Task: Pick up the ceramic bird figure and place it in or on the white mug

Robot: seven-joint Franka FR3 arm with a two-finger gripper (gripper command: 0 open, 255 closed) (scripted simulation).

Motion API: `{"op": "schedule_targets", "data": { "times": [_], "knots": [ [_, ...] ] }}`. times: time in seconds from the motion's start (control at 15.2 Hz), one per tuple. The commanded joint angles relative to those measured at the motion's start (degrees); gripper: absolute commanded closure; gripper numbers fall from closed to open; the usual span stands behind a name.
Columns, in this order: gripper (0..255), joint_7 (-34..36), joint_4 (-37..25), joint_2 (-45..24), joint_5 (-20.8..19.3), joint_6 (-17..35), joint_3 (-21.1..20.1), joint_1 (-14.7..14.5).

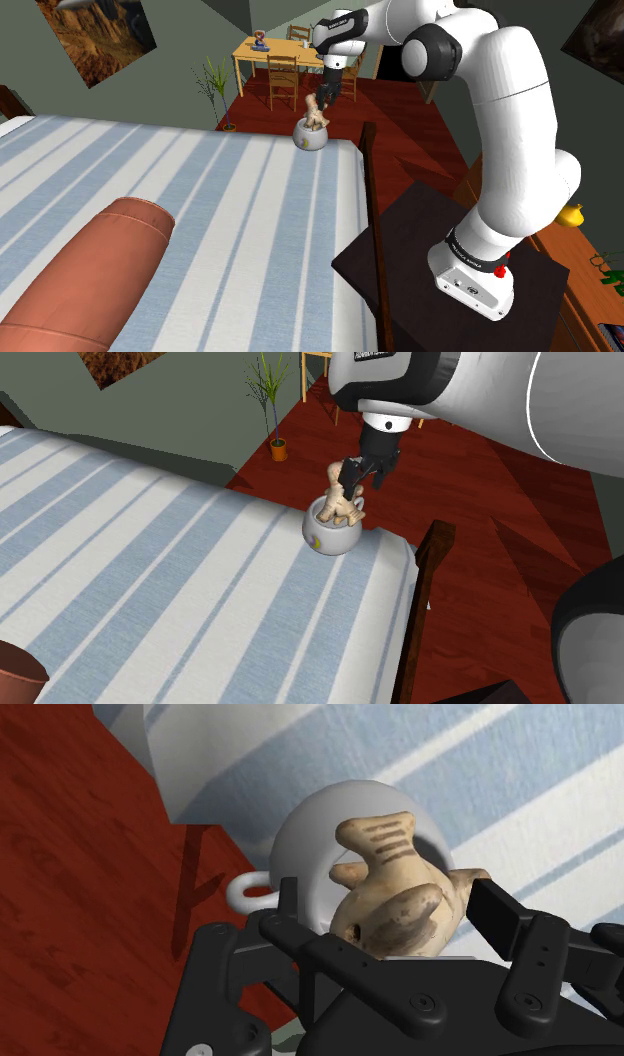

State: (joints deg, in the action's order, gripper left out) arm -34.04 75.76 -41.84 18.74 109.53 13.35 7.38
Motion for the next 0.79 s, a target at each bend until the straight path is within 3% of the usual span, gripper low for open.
{"op": "schedule_targets", "data": {
  "times": [0.0,0.26,0.73],
  "knots": [
    [0,0.0,0.0,0.0,0.0,0.0,0.0,0.0],
    [0,0.7,-5.3,1.2,-0.7,-6.4,0.4,0.9],
    [0,0.7,-5.3,1.2,-0.7,-6.4,0.4,0.9]
  ]
}}
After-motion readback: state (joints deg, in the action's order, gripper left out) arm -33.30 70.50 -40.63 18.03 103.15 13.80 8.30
